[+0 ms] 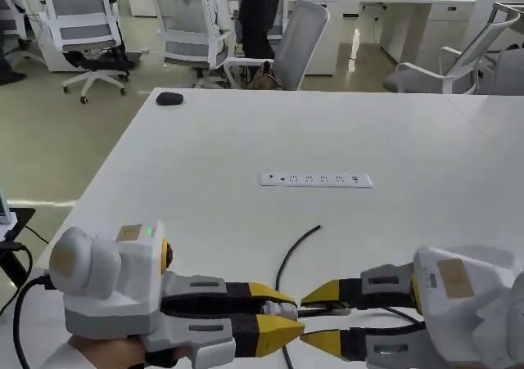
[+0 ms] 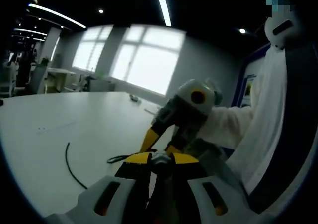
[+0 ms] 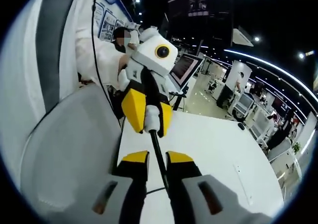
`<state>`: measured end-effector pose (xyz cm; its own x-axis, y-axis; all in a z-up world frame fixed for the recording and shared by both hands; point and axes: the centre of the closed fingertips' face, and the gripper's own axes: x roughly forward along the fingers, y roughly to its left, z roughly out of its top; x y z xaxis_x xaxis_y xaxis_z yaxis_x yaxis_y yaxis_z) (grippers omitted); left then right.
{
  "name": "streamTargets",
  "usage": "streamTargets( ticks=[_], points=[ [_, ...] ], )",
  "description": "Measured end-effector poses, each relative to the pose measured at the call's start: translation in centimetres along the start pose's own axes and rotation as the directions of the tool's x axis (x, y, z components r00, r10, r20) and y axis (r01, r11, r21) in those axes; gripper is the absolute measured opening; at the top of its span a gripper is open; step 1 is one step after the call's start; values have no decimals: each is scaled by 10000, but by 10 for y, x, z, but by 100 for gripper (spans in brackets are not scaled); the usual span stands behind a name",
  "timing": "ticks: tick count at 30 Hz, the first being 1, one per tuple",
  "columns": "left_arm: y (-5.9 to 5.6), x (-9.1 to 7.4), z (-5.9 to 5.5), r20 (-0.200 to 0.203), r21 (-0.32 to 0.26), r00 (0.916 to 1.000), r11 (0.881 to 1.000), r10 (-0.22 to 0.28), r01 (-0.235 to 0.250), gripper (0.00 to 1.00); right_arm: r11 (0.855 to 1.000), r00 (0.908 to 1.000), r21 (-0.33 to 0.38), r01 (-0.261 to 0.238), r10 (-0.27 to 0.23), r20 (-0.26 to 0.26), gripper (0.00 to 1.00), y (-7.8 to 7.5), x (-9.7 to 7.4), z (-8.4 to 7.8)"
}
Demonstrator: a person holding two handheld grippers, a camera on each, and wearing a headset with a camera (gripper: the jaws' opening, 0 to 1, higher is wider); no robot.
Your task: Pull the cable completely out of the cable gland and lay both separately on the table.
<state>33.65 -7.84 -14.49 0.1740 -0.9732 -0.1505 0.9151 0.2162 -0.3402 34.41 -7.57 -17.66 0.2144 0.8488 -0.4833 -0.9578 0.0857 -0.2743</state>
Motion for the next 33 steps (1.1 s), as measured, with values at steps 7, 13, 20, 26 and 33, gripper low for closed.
streamTargets(
  ticks=[7, 13, 20, 26, 33],
  points=[
    [7, 3, -1, 152, -445, 9998, 9989, -128, 135, 17, 9992, 9990, 320, 235, -247, 373, 14, -9, -9, 7],
    [8, 7, -2, 70, -547, 9996, 9981, -274, 277, 17, 9999, 10000, 155, -35, 35, -38, 6, -6, -7, 0],
    [11, 5, -2, 237, -709, 9993, 9970, -292, 308, 17, 9996, 10000, 273, 23, -21, -66, 5, -6, -7, -3],
    [15, -2, -2, 346, -779, 9993, 9968, -169, 195, 17, 9996, 9995, 271, 2, 6, -307, 4, -8, -8, -9],
    [19, -11, 1, 457, -802, 9989, 9968, 78, -41, 17, 9993, 9990, 343, 160, -146, -421, 4, -13, -14, -16]
  ],
)
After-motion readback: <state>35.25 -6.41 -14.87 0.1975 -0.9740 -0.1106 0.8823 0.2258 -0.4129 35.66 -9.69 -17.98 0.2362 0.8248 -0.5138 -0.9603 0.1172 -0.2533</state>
